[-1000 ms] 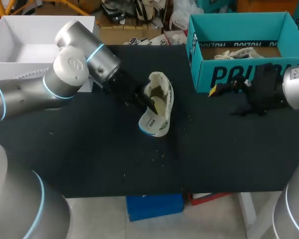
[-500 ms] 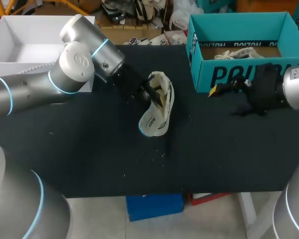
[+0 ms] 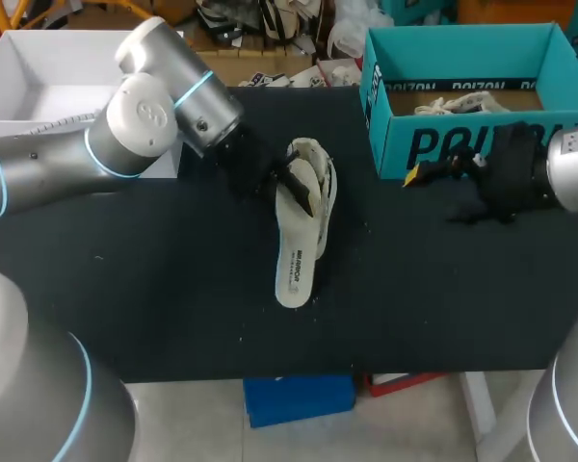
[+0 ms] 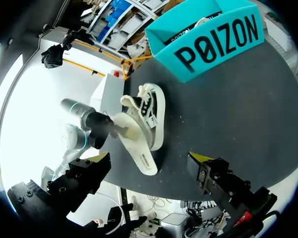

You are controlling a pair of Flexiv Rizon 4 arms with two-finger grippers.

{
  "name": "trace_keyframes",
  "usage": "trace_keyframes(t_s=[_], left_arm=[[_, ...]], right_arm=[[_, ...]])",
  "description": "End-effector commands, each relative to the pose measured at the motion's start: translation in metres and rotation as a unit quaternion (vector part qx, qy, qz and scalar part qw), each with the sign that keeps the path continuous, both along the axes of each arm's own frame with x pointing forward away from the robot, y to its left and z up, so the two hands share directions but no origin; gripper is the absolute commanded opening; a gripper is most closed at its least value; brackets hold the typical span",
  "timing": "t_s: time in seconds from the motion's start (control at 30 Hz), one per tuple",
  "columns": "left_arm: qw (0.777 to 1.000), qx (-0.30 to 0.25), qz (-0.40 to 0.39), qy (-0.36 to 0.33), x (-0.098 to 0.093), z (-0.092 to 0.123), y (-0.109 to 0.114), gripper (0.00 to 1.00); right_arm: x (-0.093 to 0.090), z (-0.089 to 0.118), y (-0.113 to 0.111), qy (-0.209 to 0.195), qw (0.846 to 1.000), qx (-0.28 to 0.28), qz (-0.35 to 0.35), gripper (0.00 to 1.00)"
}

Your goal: Take the shoe out of the shoebox, open the shoe tongue, remove and reinsert the insole, then place the shoe into the shoebox

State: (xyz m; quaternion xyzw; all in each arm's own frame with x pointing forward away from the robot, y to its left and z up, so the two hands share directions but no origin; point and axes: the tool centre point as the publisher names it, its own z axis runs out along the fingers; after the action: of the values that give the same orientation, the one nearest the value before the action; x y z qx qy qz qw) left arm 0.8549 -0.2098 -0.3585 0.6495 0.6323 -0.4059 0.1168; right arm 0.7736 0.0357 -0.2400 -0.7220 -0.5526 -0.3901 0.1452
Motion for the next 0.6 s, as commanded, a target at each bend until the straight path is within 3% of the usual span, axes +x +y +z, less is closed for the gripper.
trace_keyframes(t_s=[0.03,0.3,0.47,0.6], left_arm=[[1.0,0.001,0.008,-0.005,-0.006,0.0,0.004,0.0],[0.999,-0.029,0.025,-0.038,-0.006,0.007,0.007,0.0],[0.991,-0.115,0.016,-0.065,0.003,0.019,0.007,0.0],[0.978,-0.189,-0.01,-0.085,0.006,0.03,0.002,0.0]], right_arm=[[0.0,0.0,0.002,0.0,1.0,-0.001,-0.001,1.0],[0.0,0.0,0.002,0.0,1.0,-0.001,-0.001,1.0],[0.0,0.0,0.002,0.0,1.0,-0.001,-0.001,1.0],[0.011,-0.01,0.007,0.003,0.999,0.048,0.013,1.0]])
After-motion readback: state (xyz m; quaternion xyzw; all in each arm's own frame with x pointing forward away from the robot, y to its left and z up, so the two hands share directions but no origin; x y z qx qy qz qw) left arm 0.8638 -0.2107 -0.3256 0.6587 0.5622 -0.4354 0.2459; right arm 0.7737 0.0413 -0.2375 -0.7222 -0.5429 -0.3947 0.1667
